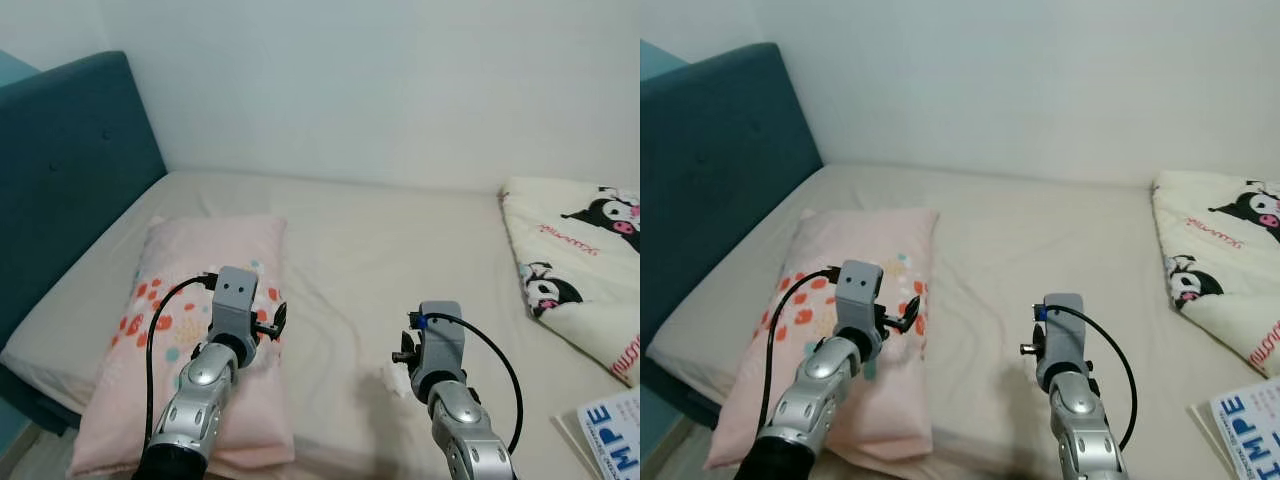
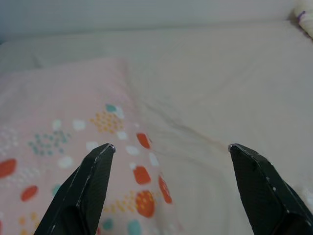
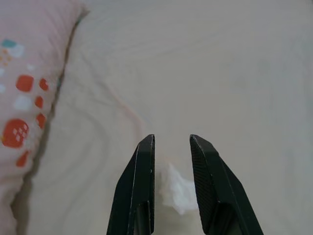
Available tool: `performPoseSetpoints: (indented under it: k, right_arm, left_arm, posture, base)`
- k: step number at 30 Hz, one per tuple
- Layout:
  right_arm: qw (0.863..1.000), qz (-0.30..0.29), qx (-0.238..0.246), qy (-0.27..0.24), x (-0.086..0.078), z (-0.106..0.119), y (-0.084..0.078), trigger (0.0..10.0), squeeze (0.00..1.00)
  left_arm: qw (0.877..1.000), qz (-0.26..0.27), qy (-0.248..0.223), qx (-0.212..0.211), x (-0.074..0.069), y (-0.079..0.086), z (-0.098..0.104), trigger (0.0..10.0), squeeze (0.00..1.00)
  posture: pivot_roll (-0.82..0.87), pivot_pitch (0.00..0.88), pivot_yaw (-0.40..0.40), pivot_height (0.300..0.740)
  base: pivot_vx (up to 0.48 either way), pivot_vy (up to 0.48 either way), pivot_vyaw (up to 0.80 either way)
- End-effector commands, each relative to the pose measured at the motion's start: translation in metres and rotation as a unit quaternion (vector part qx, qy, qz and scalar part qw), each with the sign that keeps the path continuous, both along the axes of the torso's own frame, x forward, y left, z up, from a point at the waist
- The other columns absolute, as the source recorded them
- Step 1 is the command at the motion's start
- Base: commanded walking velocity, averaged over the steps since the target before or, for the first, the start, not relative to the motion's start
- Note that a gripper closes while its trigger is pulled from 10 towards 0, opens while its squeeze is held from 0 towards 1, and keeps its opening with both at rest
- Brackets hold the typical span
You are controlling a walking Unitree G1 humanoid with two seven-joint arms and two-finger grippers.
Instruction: Clean up the room
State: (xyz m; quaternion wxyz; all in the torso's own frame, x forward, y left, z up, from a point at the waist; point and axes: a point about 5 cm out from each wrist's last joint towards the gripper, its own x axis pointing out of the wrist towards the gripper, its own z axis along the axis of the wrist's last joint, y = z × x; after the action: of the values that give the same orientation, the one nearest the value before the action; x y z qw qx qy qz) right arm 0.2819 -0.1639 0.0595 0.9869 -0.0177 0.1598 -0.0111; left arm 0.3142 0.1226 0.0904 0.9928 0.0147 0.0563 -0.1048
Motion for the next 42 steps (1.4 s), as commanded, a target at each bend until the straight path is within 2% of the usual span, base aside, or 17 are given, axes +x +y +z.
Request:
performPoseSetpoints:
  k: [1, 8, 10, 13, 18, 32, 35, 42]
  right_arm:
    - [1.0, 0.007, 0.004, -0.007, 0.001, 0.002, 0.004, 10.0, 0.0]
    - [1.0, 0.013, 0.004, -0.007, 0.001, 0.003, 0.006, 10.0, 0.0]
    - [0.999, 0.026, -0.023, -0.013, 0.003, 0.005, 0.009, 10.0, 0.0]
    - [0.999, 0.027, -0.016, -0.015, 0.003, 0.005, 0.01, 10.0, 0.0]
    - [0.998, 0.048, -0.033, -0.01, 0.003, 0.005, 0.013, 10.0, 0.0]
    - [0.997, 0.066, -0.034, -0.004, 0.004, 0.004, 0.018, 10.0, 0.0]
    - [0.998, 0.063, -0.023, -0.002, 0.003, 0.003, 0.018, 10.0, 0.0]
    - [0.996, 0.078, -0.031, 0.01, 0.001, -0.002, 0.021, 10.0, 0.0]
  left_arm:
    - [1.0, 0.009, 0.005, 0.01, -0.002, 0.006, -0.003, 10.0, 0.0]
    - [1.0, 0.02, 0.005, 0.013, -0.002, 0.011, -0.003, 10.0, 0.0]
    - [1.0, 0.031, 0.005, 0.006, -0.002, 0.015, -0.002, 10.0, 0.0]
    - [0.999, 0.028, 0.001, 0.017, -0.003, 0.017, -0.002, 10.0, 0.0]
    - [0.999, 0.034, 0.009, 0.008, -0.004, 0.019, -0.002, 10.0, 0.0]
    - [0.999, 0.039, 0.013, 0.008, -0.008, 0.022, -0.003, 10.0, 0.0]
    - [0.999, 0.047, 0.018, 0.004, -0.008, 0.023, -0.004, 10.0, 0.0]
    - [0.998, 0.056, 0.027, 0.002, -0.009, 0.026, -0.005, 10.0, 0.0]
  posture:
    - [-0.03, 0.0, 0.026, 0.738]
    - [-0.03, 0.005, 0.023, 0.74]
    - [-0.03, 0.008, 0.022, 0.74]
    - [-0.03, 0.008, 0.022, 0.74]
    - [-0.02, 0.009, 0.019, 0.74]
    - [-0.02, 0.011, 0.011, 0.74]
    - [-0.01, 0.011, 0.011, 0.74]
    - [-0.01, 0.013, 0.01, 0.74]
  base:
    - [0.0, 0.0, 0.0]
    - [0.0, 0.0, 0.0]
    - [0.0, 0.0, 0.0]
    - [0.0, 0.0, 0.0]
    - [0.0, -0.288, 0.0]
    - [0.0, -0.465, 0.8]
    - [0.0, 0.0, 0.53]
    - [0.0, 0.0, 0.0]
